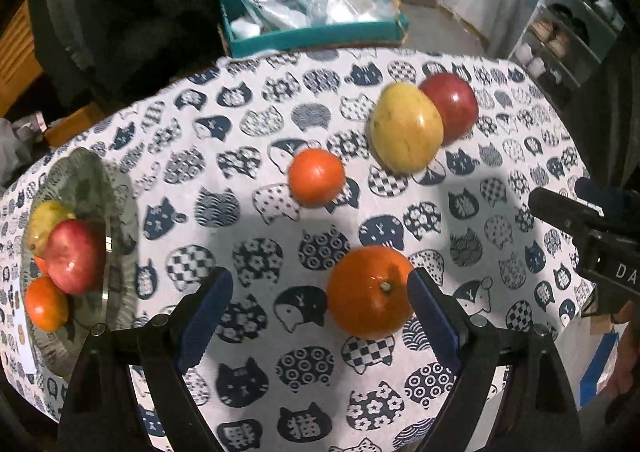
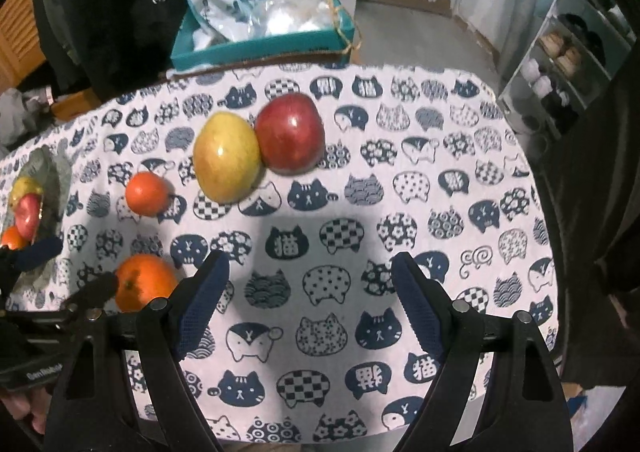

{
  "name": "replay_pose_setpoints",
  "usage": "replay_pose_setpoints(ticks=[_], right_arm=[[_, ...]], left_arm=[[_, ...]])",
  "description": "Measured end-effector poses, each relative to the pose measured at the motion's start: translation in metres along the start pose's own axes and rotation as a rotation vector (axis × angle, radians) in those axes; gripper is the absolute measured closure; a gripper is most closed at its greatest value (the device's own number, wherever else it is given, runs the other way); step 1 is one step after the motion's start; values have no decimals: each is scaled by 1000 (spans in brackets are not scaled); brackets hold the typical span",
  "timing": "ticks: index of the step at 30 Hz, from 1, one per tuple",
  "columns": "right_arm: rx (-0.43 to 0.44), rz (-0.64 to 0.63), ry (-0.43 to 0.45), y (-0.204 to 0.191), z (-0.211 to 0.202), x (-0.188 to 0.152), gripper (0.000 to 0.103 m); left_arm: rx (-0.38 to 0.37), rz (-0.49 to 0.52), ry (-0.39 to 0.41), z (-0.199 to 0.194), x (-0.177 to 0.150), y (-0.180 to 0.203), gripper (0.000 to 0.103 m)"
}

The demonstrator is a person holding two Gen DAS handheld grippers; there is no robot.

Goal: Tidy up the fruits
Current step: 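Grasp a large orange with the left tool while the right tool grasps a yellow pear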

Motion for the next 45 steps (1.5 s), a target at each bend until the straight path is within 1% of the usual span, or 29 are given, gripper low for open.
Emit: replay_pose_setpoints(ticks=[6, 8, 12, 17, 19, 21, 23, 24, 25, 31, 34, 40, 42, 45], right_arm=[[3, 11, -33, 4, 12, -1, 20], [4, 11, -44, 3, 17, 0, 20], [11, 14, -69, 4, 28, -1, 20], [29, 23, -75, 6, 35, 1, 20], [35, 27, -75, 7, 36, 2, 20], [43, 32, -75, 7, 37, 4, 20], [51, 34, -75, 6, 39, 5, 20], [57, 34, -74, 5, 40, 6, 20], [62, 33, -73, 4, 41, 8, 20], [105, 23, -67, -8, 46, 21, 20], [147, 16, -69, -16, 49, 32, 20], [204, 10, -73, -33, 60, 56, 20], [217, 13, -78, -38, 64, 63, 20], [210, 19, -89, -44, 72, 74, 20]], left_arm=[[-6, 9, -46, 19, -1, 8, 13], [-18, 7, -53, 22, 0, 10, 13], [-17, 22, -70, 31, 1, 18, 13], [-26, 28, -102, 45, 2, 25, 13], [-38, 28, -112, 50, 2, 28, 17], [-45, 33, -123, 53, 2, 30, 30], [-54, 42, -132, 56, 2, 32, 32], [-66, 45, -132, 57, 2, 33, 36], [-77, 48, -129, 56, 2, 33, 38], [-50, 47, -101, 50, 0, 26, 39], [-56, 31, -79, 41, 4, 13, 39], [-27, -3, -23, 21, 16, -15, 39], [-18, -19, -11, 18, 18, -26, 39], [-6, -41, 2, 15, 23, -40, 39]])
Point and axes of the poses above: each gripper's, at about its wrist camera, not at the fingertips, and z roughly the way its jaws point, y to its right, x to its top, the point moved 3 cm from there along z, roughly the way its jaws point, and after that the axes turned 14 degrees about -y, right-handed, at the moved point
